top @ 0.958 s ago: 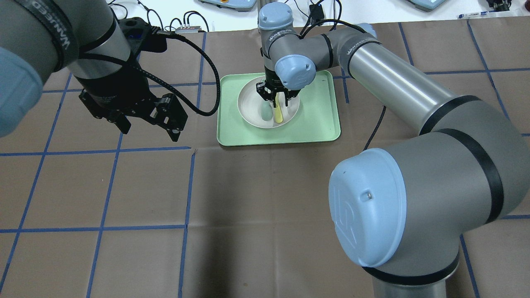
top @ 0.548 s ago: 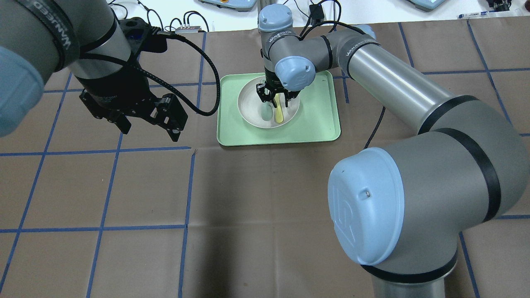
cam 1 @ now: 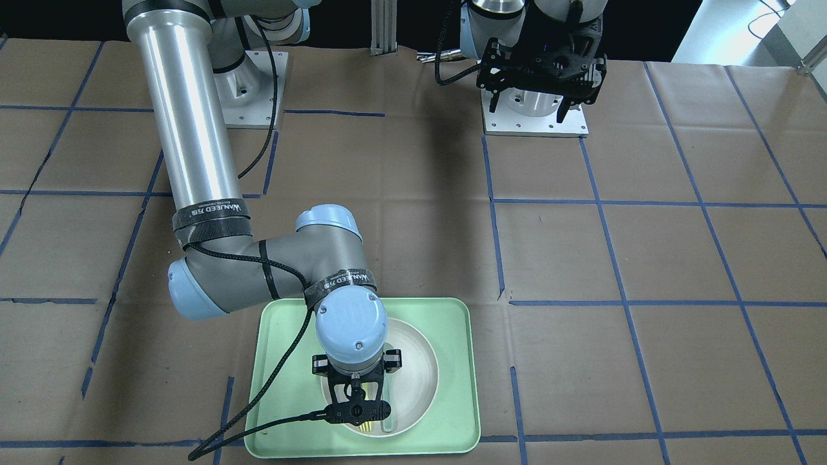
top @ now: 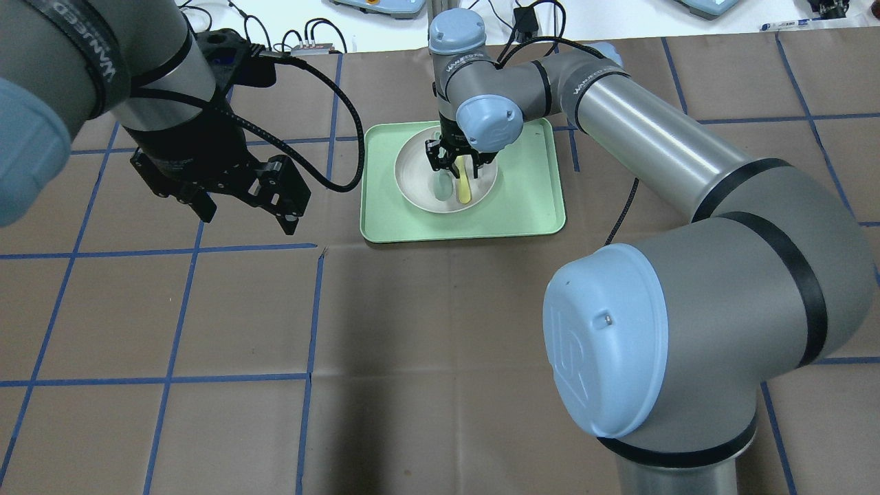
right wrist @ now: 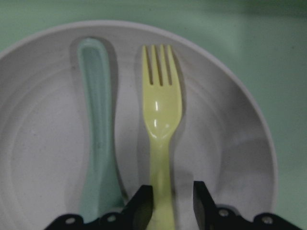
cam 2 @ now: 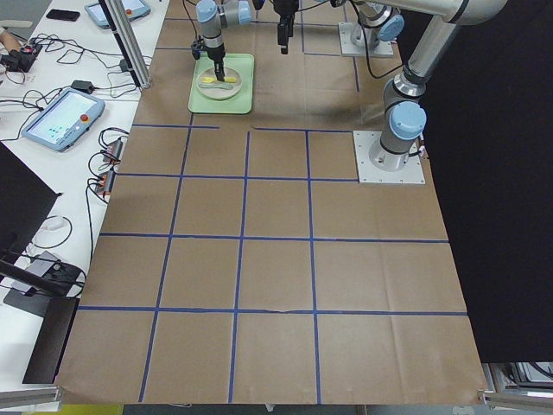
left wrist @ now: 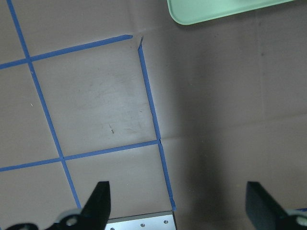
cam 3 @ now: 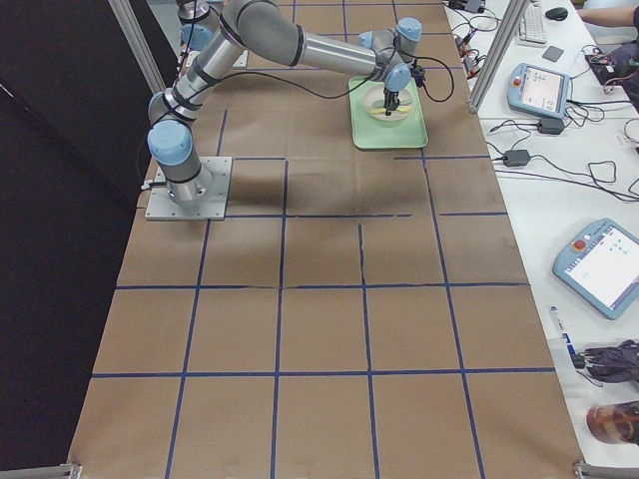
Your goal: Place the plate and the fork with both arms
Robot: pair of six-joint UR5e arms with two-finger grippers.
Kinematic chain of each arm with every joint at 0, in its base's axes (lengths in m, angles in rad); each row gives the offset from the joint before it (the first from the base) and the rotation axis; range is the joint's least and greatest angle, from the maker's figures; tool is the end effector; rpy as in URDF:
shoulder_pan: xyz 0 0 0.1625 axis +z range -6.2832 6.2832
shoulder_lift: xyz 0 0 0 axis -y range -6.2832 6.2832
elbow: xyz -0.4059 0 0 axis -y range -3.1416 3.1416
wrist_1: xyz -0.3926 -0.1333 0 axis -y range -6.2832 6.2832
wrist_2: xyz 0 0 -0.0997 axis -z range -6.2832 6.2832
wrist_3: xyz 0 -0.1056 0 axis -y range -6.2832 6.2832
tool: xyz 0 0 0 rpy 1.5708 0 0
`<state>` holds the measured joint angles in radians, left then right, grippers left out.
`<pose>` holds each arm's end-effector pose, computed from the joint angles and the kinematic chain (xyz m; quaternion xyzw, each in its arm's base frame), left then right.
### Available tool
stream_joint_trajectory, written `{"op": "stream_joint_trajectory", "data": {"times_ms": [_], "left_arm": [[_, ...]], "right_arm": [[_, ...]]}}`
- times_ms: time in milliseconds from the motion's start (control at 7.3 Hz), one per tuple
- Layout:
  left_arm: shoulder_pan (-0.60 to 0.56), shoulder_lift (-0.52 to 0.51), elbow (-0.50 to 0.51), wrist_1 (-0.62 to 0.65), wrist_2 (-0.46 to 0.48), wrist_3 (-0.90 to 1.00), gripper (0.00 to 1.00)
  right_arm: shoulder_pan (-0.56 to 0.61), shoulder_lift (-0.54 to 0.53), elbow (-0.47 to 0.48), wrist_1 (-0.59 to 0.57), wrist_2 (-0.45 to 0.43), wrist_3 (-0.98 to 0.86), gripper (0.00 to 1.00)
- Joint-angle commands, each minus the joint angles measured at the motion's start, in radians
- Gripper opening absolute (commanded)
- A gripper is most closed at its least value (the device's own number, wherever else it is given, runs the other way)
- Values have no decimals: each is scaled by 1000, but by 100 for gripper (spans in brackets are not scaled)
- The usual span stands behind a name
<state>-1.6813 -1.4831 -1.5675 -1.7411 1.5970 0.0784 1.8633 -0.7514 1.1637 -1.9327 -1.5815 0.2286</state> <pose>-0.1790 -0.4293 0.4894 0.0947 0.9946 0.0394 0.0137 0.3430 -0.6806 0.1718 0.0321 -0.9992 -0.0230 0.0117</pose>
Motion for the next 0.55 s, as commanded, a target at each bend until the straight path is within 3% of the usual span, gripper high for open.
{"op": "stream_joint_trajectory", "data": {"times_ms": [0, 411], "left_arm": [[0, -11, 21, 0, 0, -5, 100], [0, -11, 23, 0, 6, 0, 100]], "right_arm": [[2, 1, 2, 1, 0, 0, 43], [2, 3, 2, 1, 3, 0, 43]]}}
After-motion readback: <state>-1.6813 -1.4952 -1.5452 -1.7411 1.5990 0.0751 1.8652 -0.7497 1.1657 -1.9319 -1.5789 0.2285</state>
